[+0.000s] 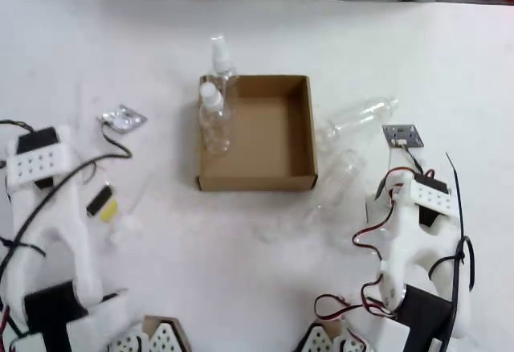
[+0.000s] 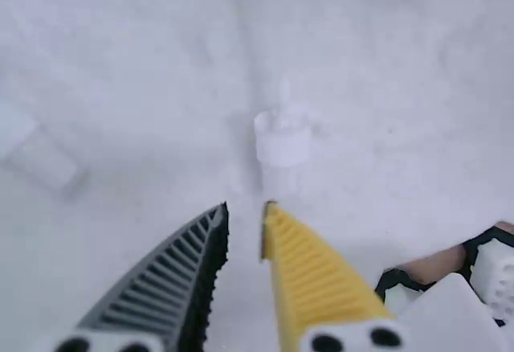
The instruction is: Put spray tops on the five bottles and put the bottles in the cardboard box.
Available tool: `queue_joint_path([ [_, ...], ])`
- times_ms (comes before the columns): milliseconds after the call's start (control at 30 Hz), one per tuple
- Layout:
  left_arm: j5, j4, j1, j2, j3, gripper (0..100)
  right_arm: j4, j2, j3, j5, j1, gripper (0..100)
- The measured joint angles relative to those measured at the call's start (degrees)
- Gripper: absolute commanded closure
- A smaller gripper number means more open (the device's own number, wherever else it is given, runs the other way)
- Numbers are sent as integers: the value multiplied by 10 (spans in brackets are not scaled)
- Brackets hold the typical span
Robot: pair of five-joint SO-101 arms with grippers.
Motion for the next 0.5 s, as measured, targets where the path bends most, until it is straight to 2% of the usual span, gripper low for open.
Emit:
queue_joint_path([
  [133,-2,-26,53,-112,123,979,0,0,0,0,0,964],
  [300,-2,-40,151,-243,269,979,0,0,0,0,0,964],
  [400,44,-73,212,-261,329,979,0,0,0,0,0,964],
  [500,97,-122,222,-266,369,979,0,0,0,0,0,964],
])
